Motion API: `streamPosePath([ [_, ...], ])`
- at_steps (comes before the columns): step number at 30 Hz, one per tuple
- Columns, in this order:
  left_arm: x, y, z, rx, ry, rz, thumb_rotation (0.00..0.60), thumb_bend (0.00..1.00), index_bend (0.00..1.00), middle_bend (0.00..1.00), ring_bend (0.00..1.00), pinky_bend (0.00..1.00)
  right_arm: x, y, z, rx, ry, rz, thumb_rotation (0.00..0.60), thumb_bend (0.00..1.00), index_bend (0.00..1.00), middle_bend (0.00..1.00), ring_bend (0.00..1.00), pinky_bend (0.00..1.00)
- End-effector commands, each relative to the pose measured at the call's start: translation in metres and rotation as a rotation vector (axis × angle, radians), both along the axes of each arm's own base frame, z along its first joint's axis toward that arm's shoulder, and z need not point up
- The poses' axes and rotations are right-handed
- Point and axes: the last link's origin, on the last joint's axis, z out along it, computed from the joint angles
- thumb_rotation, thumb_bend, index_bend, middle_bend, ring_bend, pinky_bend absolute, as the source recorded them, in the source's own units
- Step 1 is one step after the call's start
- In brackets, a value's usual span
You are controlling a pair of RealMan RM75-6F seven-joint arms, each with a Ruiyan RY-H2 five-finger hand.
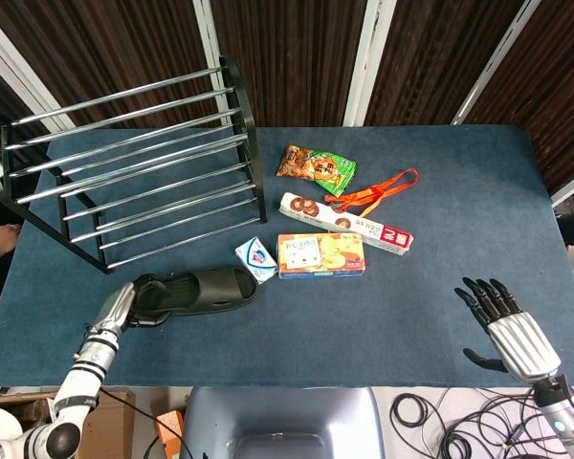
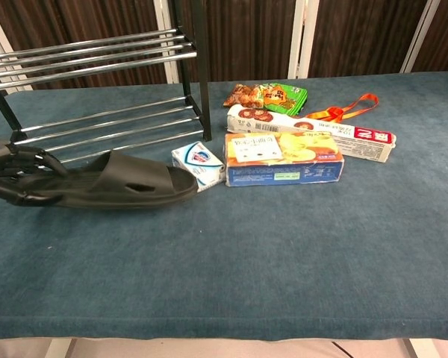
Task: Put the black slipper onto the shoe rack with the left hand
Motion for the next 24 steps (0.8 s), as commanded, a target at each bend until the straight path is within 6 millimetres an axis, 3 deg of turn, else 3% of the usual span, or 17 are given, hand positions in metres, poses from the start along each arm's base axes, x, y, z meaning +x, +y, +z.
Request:
streamPosePath([
  [1,0.009,0.016,0.014,0.053,-0.068,0.055,0.6,0.32,0.42,0.61,0.69,0.93,0.0,0.001,0.0,0.004,-0.003,0.001,0.6,0.11,0.0,0.0,0.0,0.0],
  [10,0.0,0.018,0.032,0.107,-0.044,0.099,0.6,0.32,0.42,0.61,0.7,0.94,-0.002,0.0,0.0,0.01,-0.005,-0.002,0.6,0.11,0.0,0.0,0.0,0.0],
  [17,0.009,0.014,0.035,0.192,-0.022,0.032,0.6,0.32,0.45,0.64,0.73,0.97,0.0,0.002,-0.001,0.014,-0.002,0.003,0.6,0.11,0.0,0.0,0.0,0.0],
  [24,0.009,0.02,0.007,0.195,-0.075,0.027,0.6,0.33,0.48,0.67,0.77,1.0,0.001,0.002,-0.002,0.019,-0.005,0.008,0.6,0.11,0.0,0.0,0.0,0.0],
])
